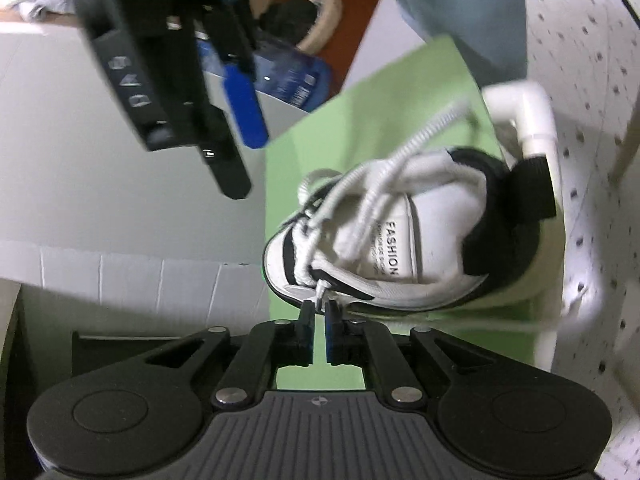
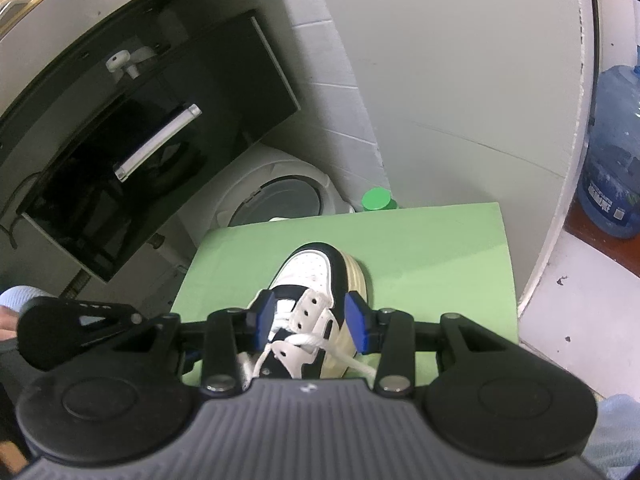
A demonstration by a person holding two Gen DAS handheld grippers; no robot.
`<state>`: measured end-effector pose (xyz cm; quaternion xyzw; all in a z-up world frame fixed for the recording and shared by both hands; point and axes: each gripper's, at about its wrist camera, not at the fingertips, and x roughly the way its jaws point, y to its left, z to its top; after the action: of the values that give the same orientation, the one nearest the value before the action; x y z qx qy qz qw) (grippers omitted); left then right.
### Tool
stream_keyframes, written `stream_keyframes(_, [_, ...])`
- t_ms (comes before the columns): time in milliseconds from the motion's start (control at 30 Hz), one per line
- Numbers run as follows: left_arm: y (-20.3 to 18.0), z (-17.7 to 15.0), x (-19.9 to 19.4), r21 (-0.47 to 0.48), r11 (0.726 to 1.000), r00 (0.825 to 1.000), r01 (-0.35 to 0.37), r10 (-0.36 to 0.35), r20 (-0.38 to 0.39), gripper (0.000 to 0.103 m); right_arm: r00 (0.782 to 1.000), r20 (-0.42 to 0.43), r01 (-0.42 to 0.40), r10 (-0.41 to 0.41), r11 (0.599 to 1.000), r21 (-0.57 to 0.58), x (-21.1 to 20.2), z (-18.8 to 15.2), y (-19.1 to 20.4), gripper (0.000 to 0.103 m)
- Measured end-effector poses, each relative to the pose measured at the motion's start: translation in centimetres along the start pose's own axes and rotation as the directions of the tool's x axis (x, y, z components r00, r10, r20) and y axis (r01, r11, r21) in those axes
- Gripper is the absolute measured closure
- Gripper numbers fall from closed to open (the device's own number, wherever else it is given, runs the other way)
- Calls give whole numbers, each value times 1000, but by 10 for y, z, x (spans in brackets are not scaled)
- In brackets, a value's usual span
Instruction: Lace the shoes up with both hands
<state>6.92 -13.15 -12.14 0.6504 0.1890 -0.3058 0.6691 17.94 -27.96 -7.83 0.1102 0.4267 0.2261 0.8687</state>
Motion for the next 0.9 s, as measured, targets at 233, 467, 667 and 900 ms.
stream_keyframes(233, [0,3,3,81,996,999,-40,40,9,79,1000,0,-13,13,1000,0,0,1,0,59])
stream_keyframes(467, [-10,5,7,194,979,998,-63,57,36,78,1000,1,-17,17,1000,1,1,1,1,59])
stream_keyframes(667, [-12,4,8,210,977,999,-22,15,34,101,1000,-1,-14,14,1000,2,2,1,1,59])
stream_keyframes(900, [-1,1,-10,120,993,1000,6,-9,18,100,1000,-1,-14,14,1000,3,2,1,1,59])
